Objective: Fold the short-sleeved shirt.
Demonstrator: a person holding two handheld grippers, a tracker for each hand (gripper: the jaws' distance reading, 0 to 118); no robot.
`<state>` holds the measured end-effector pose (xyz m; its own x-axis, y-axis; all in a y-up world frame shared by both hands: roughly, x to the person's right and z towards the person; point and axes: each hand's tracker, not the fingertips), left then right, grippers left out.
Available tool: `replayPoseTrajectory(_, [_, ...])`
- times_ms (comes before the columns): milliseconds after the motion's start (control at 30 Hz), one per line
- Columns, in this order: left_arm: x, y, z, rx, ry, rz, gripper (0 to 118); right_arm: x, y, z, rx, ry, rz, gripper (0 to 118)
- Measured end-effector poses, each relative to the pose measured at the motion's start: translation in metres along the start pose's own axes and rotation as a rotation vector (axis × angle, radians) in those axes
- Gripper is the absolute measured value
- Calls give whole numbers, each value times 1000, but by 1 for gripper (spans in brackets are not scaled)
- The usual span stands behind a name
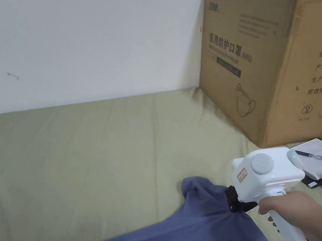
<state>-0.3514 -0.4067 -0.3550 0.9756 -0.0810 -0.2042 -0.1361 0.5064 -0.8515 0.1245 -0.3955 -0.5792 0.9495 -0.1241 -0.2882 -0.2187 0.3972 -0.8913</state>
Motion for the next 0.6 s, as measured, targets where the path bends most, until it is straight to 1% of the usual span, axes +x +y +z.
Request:
replayPoseTrajectory(100, [-4,2,29,39,-11,15,0,5,-9,51,104,37,-2,3])
replayPoseTrajectory(233, [-12,12,96,162,-27,17,0,19,-25,133,201,155,-64,3])
replayPoseTrajectory(267, [-14,16,115,190,-39,24,0,19,-27,155,230,162,-63,3])
replayPoseTrajectory(367, [-17,31,174,282,-50,29,0,20,-32,222,343,160,-14,3])
replayPoseTrajectory(500, [-18,57,250,431,-9,-12,0,14,-31,305,506,207,-6,3])
replayPoseTrajectory(600, [-21,81,294,501,0,-16,0,0,-24,363,614,201,14,3])
